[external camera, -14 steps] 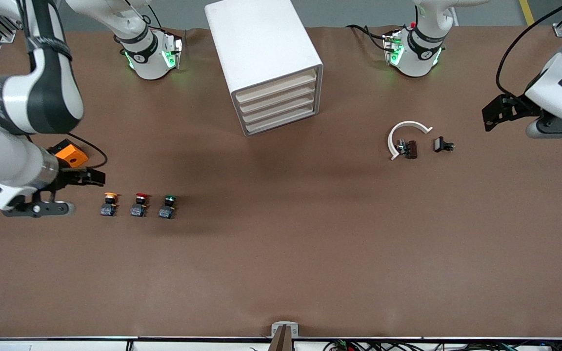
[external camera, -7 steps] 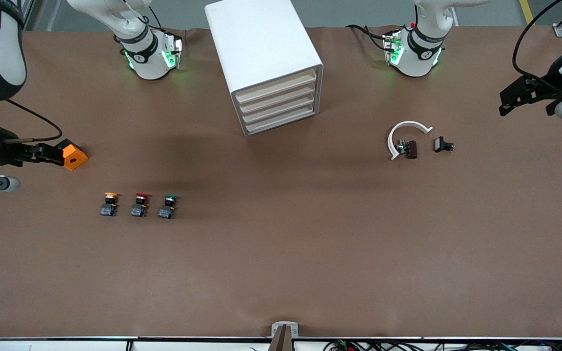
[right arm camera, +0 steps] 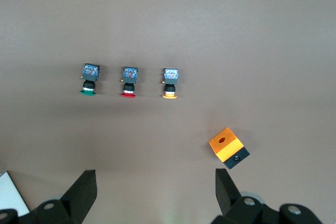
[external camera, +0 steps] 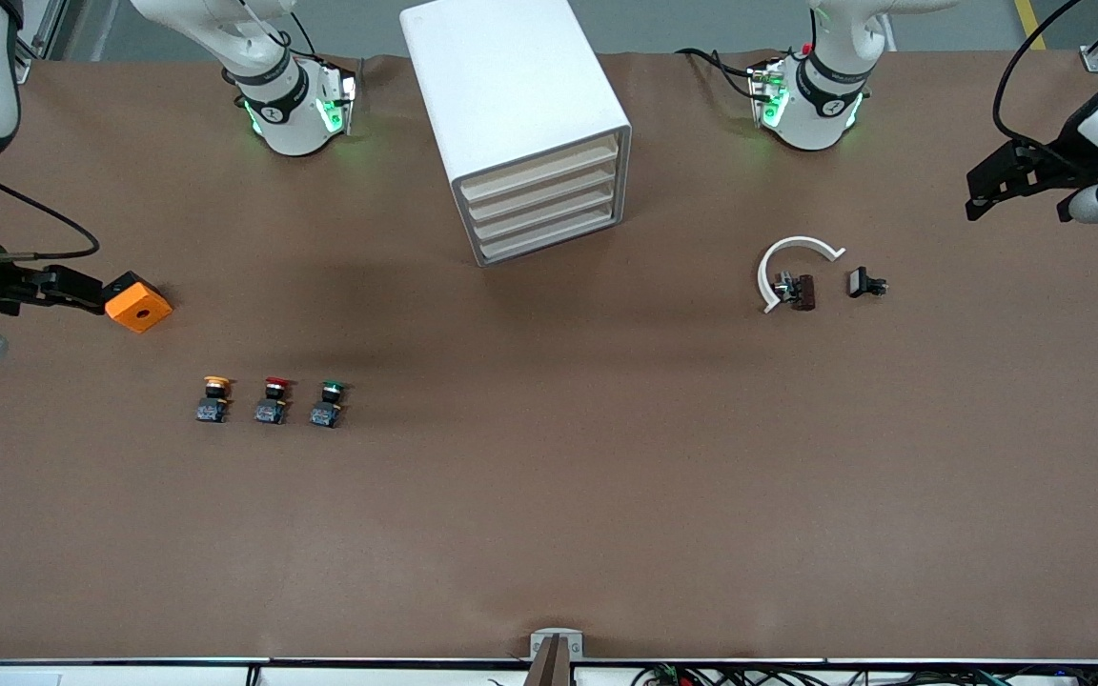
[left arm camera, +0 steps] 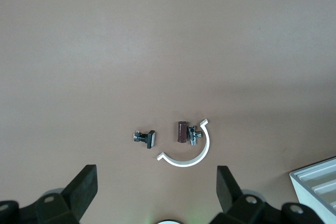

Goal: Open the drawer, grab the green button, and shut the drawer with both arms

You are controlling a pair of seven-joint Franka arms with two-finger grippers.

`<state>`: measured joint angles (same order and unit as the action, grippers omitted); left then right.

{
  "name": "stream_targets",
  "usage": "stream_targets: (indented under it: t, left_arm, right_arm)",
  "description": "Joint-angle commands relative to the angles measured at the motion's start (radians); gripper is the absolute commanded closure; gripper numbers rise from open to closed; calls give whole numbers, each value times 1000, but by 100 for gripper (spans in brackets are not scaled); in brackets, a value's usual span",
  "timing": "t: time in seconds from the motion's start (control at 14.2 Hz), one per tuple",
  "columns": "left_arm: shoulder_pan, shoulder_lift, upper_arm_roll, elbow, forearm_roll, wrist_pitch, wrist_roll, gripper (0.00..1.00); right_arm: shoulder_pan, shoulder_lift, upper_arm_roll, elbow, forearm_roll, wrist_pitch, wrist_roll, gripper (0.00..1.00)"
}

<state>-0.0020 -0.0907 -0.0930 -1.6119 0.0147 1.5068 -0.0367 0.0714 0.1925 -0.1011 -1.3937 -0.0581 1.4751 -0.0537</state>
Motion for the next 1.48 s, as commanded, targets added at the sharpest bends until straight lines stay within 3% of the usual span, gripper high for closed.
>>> stream_targets:
  t: [0.0,0.28,0.71,1.13,1.41]
  left_arm:
    - [2,-24,-16,-19,-12,-7,12,0]
    - [5,-32,-20,-19,-12,-7,9,0]
    - [8,-23,-19,-8,-10,-7,23,0]
    - [5,-23,-20,-5,-10,-8,20,0]
    - [10,-20,-20,-8,-10,-7,20,0]
  right_arm:
    - [-18,4,8,61,10,-35,6,0]
    - [-36,-7,11,61,49,-101,53,0]
    - [-36,-108,12,32,76,-127,48,0]
    - [-53,-139,11,15,76,-98,-91,0]
    - [-79,-211,17,-83,76,-61,-91,0]
